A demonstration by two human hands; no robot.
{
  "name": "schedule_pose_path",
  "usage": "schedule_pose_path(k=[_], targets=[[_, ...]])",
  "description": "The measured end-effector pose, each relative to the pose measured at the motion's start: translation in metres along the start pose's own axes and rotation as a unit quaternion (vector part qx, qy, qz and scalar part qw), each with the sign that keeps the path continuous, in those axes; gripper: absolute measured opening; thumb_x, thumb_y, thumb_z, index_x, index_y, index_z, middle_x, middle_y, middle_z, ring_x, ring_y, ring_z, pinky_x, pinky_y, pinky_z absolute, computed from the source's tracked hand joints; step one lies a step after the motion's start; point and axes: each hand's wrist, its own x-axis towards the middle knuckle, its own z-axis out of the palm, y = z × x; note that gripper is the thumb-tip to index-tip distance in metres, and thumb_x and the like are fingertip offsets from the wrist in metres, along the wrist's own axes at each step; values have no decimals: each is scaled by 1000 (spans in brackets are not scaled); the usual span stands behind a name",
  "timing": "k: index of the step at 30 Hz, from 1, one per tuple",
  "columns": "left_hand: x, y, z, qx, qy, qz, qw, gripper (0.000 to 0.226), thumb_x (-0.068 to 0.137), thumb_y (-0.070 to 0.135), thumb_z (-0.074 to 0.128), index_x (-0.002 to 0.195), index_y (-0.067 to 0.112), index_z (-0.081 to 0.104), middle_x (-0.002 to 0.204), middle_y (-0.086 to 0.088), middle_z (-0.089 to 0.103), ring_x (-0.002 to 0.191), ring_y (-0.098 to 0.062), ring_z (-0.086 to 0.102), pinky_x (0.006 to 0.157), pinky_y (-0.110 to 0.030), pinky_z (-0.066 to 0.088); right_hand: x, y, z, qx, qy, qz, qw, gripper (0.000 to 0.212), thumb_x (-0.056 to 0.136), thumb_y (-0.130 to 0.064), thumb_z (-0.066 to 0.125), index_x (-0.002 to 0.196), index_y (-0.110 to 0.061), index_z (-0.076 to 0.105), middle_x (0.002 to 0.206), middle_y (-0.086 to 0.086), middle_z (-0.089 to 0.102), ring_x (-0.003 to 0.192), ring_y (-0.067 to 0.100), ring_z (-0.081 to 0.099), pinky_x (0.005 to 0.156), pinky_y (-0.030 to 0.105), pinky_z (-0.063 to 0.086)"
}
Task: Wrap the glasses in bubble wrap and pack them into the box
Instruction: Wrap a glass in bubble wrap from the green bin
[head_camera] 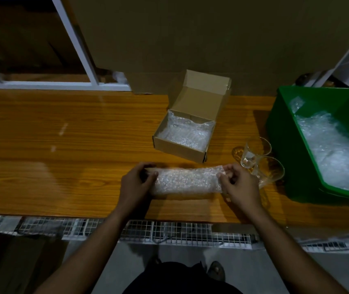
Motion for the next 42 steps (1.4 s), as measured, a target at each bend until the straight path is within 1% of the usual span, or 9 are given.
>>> schedule_pose_path(k=[3, 10, 14, 18, 20, 25, 30, 36, 42], targets=[[5, -4, 8, 13, 15, -12, 1000, 25, 92, 33, 70, 116, 31, 67, 102, 5, 70, 90, -10, 68, 72, -37, 60, -1, -5, 5, -48, 23, 1, 999, 15, 92, -26, 68, 104, -19, 62, 75, -5, 64, 66, 10, 60, 59, 32, 51], [-22, 16, 8, 201, 120, 154, 960, 43, 92, 42, 62, 126, 14, 58, 118, -5, 62, 109, -24, 51, 89, -27, 32, -40, -44, 12, -226, 58, -145, 962, 34, 97, -25, 56, 128, -11, 56, 123, 9, 58, 108, 22, 54, 86, 35, 47], [-49, 17, 30, 319, -37, 199, 926, 59, 98, 55, 43, 145, 20, 46, 153, -1, 44, 142, -23, 35, 112, -37, 24, -44, -34, 38, -265, -88, -187, 942, 56, 103, -40, 38, 154, -17, 34, 162, 5, 30, 151, 21, 23, 121, 45, 23], [-47, 16, 36, 369, -164, 160, 901, 79, 94, 69, -4, 160, 27, 6, 166, 7, -8, 153, -12, -14, 120, -32, -8, -47, -17, 44, -291, -138, -154, 934, 66, 101, -50, 21, 159, -17, 22, 166, 2, 16, 154, 20, 8, 123, 53, 14], [-42, 14, 35, 370, -192, 146, 897, 77, 92, 68, -5, 159, 29, -6, 163, 10, -19, 150, -9, -24, 123, -35, -11, -49, -15, 43, -298, -141, -141, 933, 69, 100, -50, 22, 158, -14, 23, 166, 5, 18, 154, 21, 7, 123, 52, 10], [-28, 7, 25, 350, -158, 189, 904, 73, 99, 65, 15, 160, 25, 10, 167, 6, -1, 153, -9, -7, 122, -33, -3, -53, -18, 45, -306, -136, -104, 936, 74, 98, -53, 19, 157, -9, 24, 165, 11, 19, 154, 24, 9, 123, 50, 9], [-6, -9, 10, 168, -55, 132, 975, 59, 99, 53, 40, 148, 19, 42, 155, -3, 41, 137, -17, 33, 107, -33, 28, -37, -26, 29, -292, -50, -105, 949, 52, 101, -38, 30, 144, -13, 48, 150, 11, 48, 139, 30, 41, 107, 50, 38], [35, -23, 6, 229, -94, 97, 964, 66, 89, 66, 36, 131, 22, 60, 142, -2, 53, 130, -28, 42, 95, -33, 24, 3, -21, 12, -339, -71, -93, 934, 34, 98, -35, 49, 126, -20, 61, 121, 4, 58, 111, 23, 47, 89, 42, 46], [31, -15, 6, 170, -44, 149, 973, 40, 92, 54, 51, 110, 24, 71, 129, 4, 61, 124, -19, 47, 92, -18, 21, -3, -14, 5, -317, -37, -91, 943, 15, 91, -26, 65, 103, -19, 68, 109, 2, 59, 104, 21, 49, 84, 39, 49]])
